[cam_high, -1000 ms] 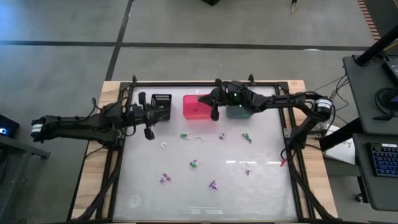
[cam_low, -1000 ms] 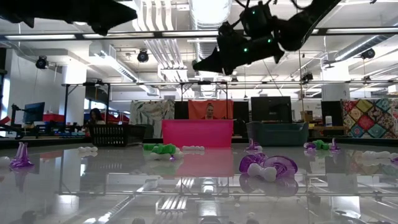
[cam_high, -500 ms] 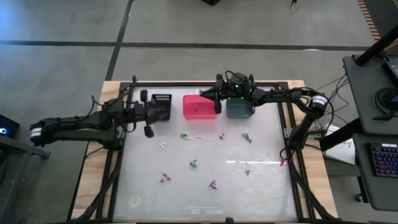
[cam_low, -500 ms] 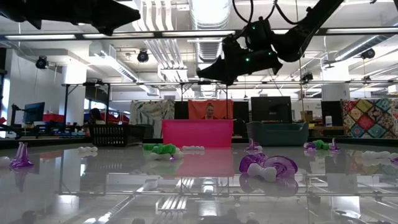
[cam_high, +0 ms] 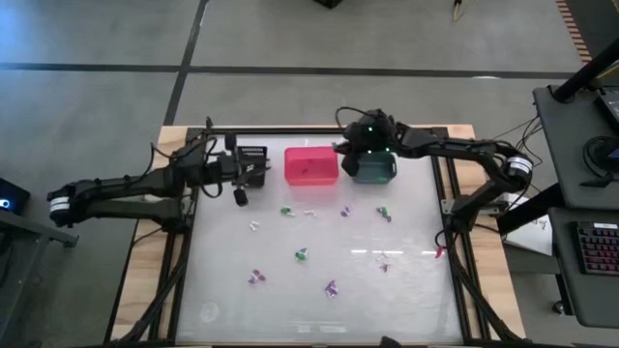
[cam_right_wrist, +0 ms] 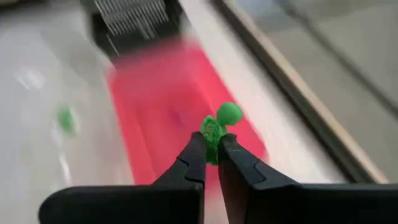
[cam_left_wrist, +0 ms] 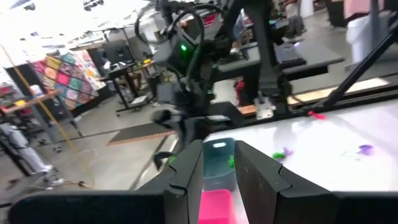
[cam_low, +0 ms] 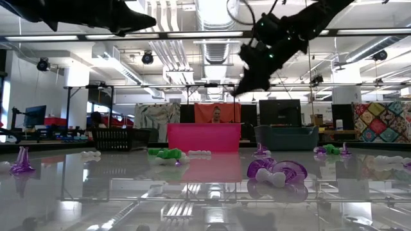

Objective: Sort Halloween decoration
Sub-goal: Put the green skeleton toy into the blue bin, then adjust the blue bin

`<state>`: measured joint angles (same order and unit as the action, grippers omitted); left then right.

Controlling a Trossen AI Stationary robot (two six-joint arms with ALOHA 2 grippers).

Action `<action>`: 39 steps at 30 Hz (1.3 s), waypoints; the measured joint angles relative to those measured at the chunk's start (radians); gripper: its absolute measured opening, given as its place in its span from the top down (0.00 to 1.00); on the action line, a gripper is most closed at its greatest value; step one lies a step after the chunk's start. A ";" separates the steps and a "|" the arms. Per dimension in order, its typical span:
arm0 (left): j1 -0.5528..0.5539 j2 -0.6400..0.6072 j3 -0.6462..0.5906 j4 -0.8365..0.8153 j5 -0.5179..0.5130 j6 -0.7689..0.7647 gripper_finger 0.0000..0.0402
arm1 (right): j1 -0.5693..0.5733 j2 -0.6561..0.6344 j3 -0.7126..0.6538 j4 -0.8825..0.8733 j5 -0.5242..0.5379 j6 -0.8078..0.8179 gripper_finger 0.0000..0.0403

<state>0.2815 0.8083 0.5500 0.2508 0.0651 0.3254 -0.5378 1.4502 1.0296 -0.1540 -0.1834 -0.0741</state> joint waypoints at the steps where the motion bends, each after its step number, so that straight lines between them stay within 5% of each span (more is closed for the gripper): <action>1: 0.009 0.007 0.007 -0.007 0.000 0.016 0.81 | -0.002 -0.005 0.013 -0.092 0.011 0.006 0.96; 8: 0.135 0.040 0.034 -0.015 0.000 0.098 0.81 | -0.037 0.001 0.101 -0.578 0.098 0.130 0.97; 15: 0.301 0.089 0.125 -0.071 0.102 0.051 0.85 | -0.126 0.007 0.124 -0.710 0.058 0.173 0.98; 23: 0.398 0.168 0.177 -0.135 0.163 -0.026 0.90 | -0.161 0.011 0.094 -0.730 0.026 0.221 0.98; 39: 0.400 0.232 0.219 -0.144 0.183 -0.054 0.91 | -0.161 0.011 0.035 -0.554 0.025 0.195 0.98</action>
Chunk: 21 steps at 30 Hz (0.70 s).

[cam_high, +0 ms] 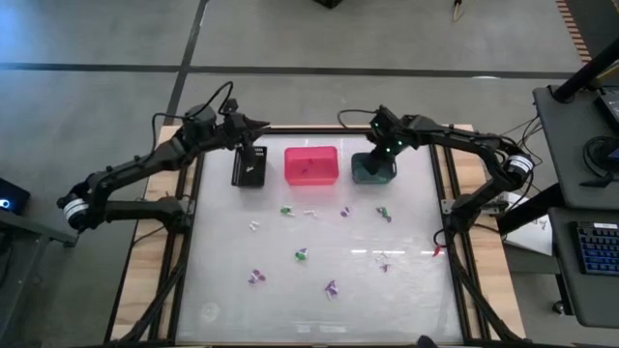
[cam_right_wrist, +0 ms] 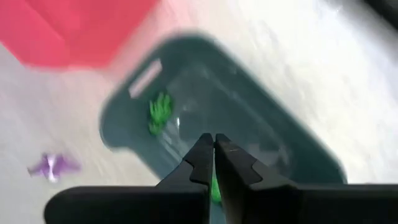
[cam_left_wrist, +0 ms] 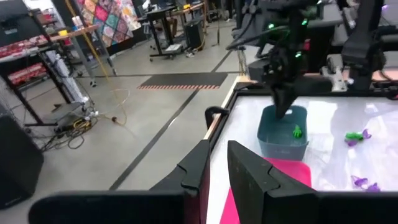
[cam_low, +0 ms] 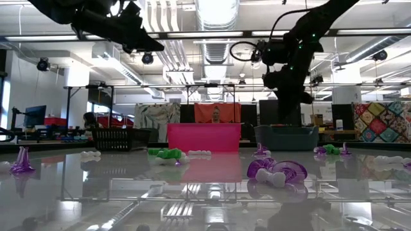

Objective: Sort Halloween decoration
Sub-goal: Adjust the blue bin

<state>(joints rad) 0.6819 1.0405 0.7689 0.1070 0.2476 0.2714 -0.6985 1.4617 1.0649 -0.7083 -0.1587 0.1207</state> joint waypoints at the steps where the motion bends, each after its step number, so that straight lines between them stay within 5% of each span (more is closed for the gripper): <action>1: 0.001 0.000 0.008 0.000 0.002 0.000 0.91 | 0.000 0.002 0.001 0.018 -0.007 0.014 0.98; 5: 0.006 0.000 0.039 -0.001 0.002 -0.065 0.91 | -0.001 0.013 0.026 0.008 -0.019 0.146 0.98; 11: 0.046 -0.001 0.082 -0.006 0.000 -0.446 0.91 | 0.011 0.013 0.049 -0.029 -0.122 0.393 0.98; 21: 0.047 -0.007 0.167 -0.014 0.000 -0.604 0.90 | 0.010 0.101 0.026 -0.041 -0.021 0.311 0.98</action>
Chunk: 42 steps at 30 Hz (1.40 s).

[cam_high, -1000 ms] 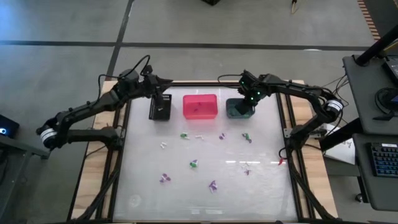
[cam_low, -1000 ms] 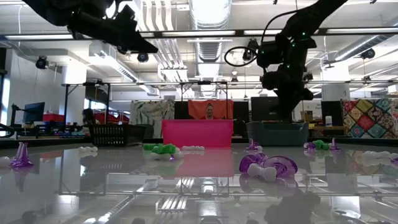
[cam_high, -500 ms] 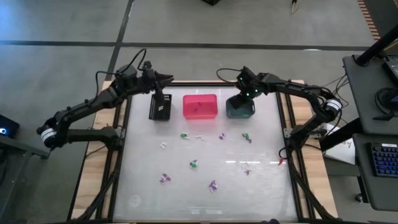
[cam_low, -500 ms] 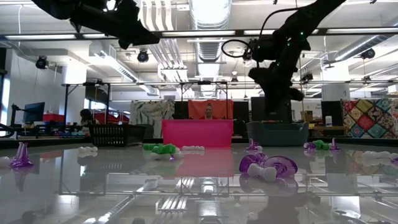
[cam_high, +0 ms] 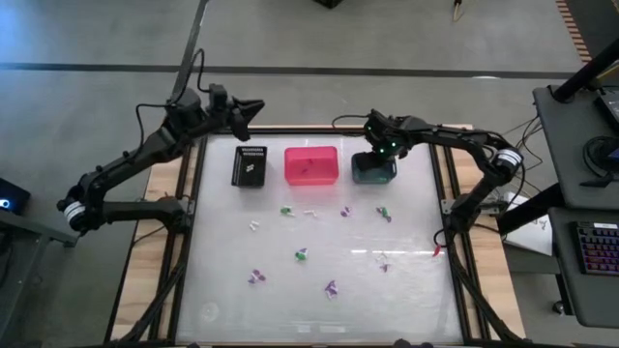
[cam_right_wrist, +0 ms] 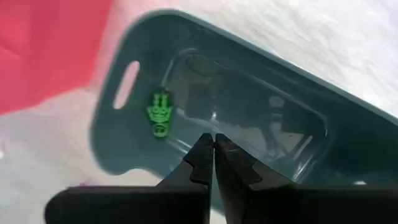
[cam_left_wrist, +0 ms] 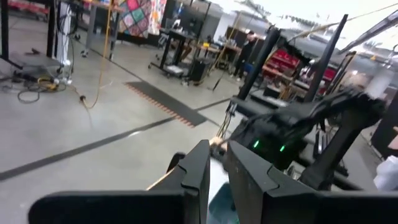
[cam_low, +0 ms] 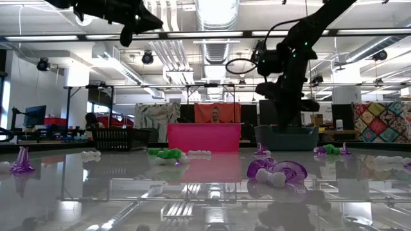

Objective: Sort Halloween decoration
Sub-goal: Adjust the blue bin

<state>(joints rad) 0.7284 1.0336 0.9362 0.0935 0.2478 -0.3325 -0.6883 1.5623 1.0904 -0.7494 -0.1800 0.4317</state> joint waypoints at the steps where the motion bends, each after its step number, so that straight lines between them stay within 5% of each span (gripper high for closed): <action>1: 0.000 0.000 0.012 0.001 0.000 -0.001 0.90 | -0.003 0.009 0.000 -0.001 0.007 -0.010 0.98; 11: -0.001 -0.002 0.085 -0.006 -0.001 -0.060 0.90 | -0.013 -0.014 0.047 -0.026 -0.006 -0.226 0.98; 17: -0.001 -0.002 0.084 -0.015 -0.001 -0.068 0.90 | -0.013 -0.044 0.137 -0.055 -0.003 -0.516 0.97; 28: -0.001 -0.005 0.084 -0.035 0.065 -0.069 0.90 | -0.017 -0.026 0.142 -0.094 0.027 -1.098 0.73; 42: -0.001 -0.022 0.083 -0.059 0.217 -0.070 0.90 | -0.078 0.057 0.142 -0.099 0.026 -1.112 0.73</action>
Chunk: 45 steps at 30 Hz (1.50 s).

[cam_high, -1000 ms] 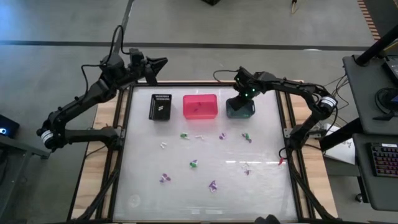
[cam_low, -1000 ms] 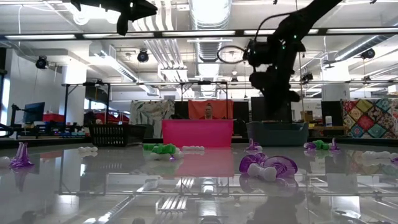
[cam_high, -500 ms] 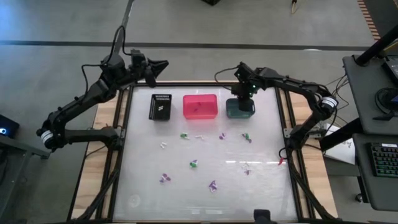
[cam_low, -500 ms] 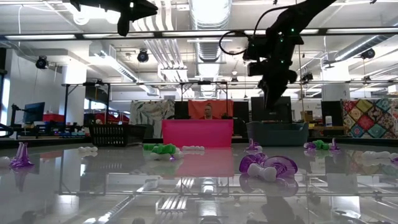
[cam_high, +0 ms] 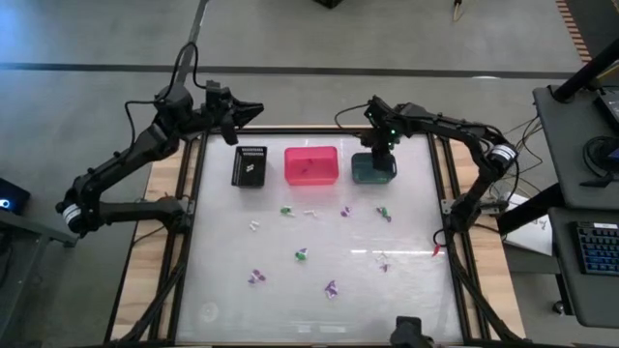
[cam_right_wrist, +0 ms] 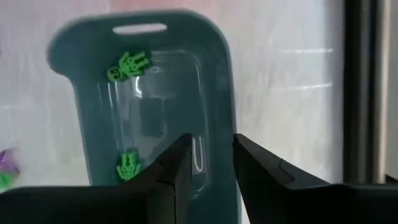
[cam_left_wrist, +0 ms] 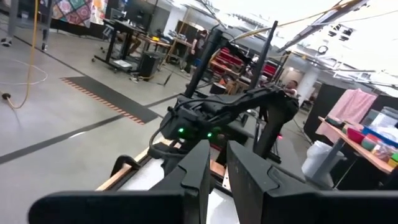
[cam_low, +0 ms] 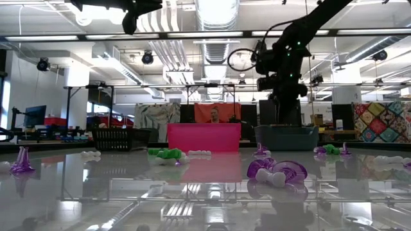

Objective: Sort Halloween decoration
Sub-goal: Adjust the blue bin

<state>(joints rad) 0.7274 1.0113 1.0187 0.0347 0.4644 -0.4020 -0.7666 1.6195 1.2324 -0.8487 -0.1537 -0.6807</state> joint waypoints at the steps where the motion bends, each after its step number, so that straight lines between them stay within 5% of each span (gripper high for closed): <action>1: 0.000 -0.002 0.000 -0.002 0.000 0.000 0.90 | 0.000 0.011 0.000 0.002 0.005 0.000 0.73; 8: 0.000 -0.016 0.000 -0.009 0.011 0.000 0.90 | 0.000 0.054 0.001 0.017 0.096 0.068 0.73; 23: 0.000 -0.019 0.000 -0.016 0.011 0.000 0.90 | -0.021 0.083 0.001 0.020 0.071 0.068 0.80; 32: 0.000 -0.019 0.000 -0.021 0.011 0.000 0.90 | -0.026 0.094 0.005 0.020 0.022 0.082 0.97; 45: 0.000 -0.014 0.000 -0.023 0.010 0.004 0.90 | -0.021 0.027 0.098 0.013 0.044 0.082 0.98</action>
<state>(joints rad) 0.7273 0.9970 1.0187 0.0113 0.4744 -0.3981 -0.7879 1.6461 1.3308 -0.8352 -0.1093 -0.5988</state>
